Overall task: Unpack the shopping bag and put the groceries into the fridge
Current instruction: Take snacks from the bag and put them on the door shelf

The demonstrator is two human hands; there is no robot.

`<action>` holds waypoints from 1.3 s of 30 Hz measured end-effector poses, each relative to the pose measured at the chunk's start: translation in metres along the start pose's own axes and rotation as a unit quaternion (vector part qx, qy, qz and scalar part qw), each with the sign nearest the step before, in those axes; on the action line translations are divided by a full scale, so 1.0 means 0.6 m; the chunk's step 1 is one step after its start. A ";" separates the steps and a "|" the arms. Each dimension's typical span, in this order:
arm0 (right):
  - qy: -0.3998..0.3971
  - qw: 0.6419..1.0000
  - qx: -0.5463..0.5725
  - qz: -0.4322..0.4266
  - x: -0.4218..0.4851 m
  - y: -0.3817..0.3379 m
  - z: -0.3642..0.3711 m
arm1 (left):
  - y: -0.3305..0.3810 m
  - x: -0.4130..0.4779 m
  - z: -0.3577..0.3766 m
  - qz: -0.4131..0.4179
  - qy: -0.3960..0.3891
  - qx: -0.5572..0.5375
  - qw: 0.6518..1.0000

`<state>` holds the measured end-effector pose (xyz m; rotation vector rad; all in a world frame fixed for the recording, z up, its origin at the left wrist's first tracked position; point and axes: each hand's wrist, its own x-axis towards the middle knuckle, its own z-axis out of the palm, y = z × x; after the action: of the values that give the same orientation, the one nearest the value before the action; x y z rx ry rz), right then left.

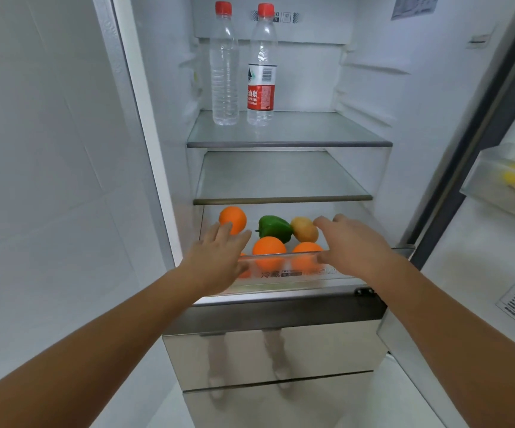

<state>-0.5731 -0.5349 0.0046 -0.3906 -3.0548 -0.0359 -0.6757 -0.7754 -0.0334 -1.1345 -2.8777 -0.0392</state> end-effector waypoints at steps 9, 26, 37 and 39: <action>0.055 0.998 0.019 0.005 0.067 0.011 0.022 | -0.025 0.077 0.008 -0.031 0.039 0.064 0.997; 0.075 0.993 -0.094 -0.006 0.213 0.015 0.052 | -0.047 0.209 -0.005 -0.108 0.038 0.109 0.987; 0.107 0.990 -0.090 0.015 0.208 0.009 0.061 | -0.051 0.213 -0.008 -0.104 0.071 0.079 0.989; 0.099 0.993 -0.061 0.013 0.204 0.012 0.057 | -0.052 0.205 -0.014 -0.100 0.063 0.067 0.991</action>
<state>-0.6913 -0.4964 -0.0215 -0.4068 -2.8588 -0.2463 -0.7867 -0.7149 -0.0185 -0.7897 -2.8213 0.0722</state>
